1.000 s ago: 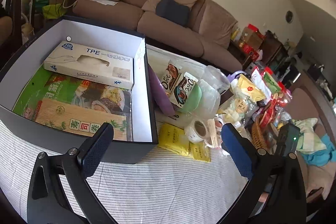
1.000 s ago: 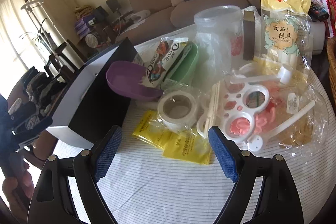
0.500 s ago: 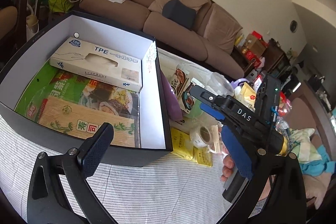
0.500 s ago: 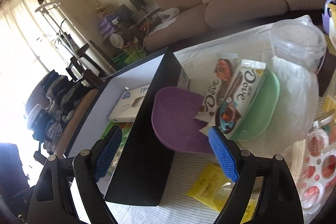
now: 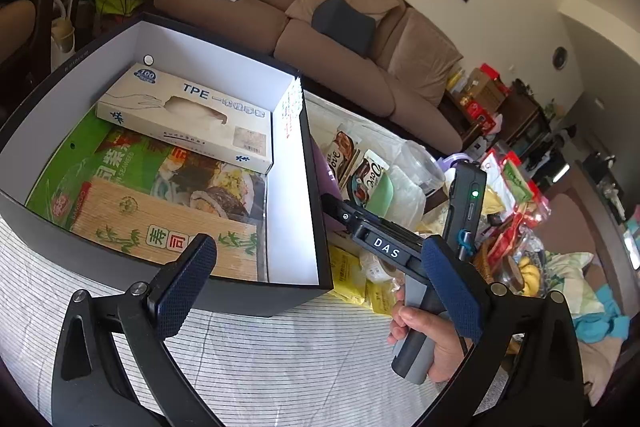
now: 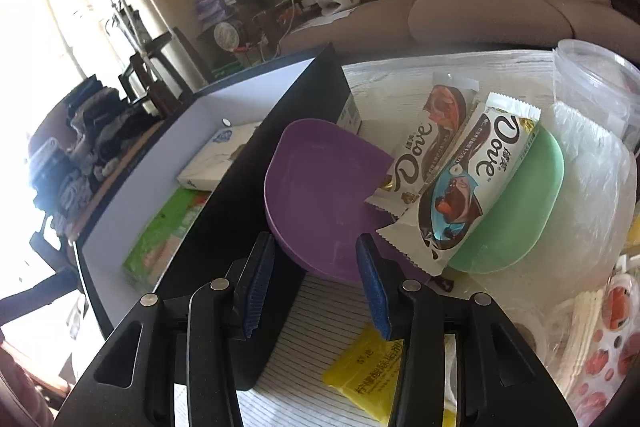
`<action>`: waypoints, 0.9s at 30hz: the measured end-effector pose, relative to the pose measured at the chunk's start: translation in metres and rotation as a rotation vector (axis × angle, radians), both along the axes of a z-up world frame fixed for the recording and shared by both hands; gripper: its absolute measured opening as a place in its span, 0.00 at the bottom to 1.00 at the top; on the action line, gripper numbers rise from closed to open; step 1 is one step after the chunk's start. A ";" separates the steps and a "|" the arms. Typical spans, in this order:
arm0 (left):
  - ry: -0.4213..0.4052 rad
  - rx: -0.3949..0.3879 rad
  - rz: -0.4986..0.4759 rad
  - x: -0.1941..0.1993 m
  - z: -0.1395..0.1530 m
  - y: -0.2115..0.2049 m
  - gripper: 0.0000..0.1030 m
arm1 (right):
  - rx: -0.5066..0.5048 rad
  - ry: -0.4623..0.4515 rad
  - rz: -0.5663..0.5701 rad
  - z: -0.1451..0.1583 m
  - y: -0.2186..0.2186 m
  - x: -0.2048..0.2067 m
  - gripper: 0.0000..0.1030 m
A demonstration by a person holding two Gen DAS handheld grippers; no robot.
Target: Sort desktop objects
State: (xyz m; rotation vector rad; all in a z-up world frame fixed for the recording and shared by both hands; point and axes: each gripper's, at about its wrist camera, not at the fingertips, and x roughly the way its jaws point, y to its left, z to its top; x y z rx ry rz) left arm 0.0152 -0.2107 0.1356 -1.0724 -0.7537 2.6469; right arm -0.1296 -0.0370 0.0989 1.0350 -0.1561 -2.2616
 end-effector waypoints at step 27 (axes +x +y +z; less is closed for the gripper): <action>-0.022 -0.040 -0.073 -0.006 -0.006 0.025 1.00 | 0.087 0.031 0.138 0.013 -0.011 0.037 0.48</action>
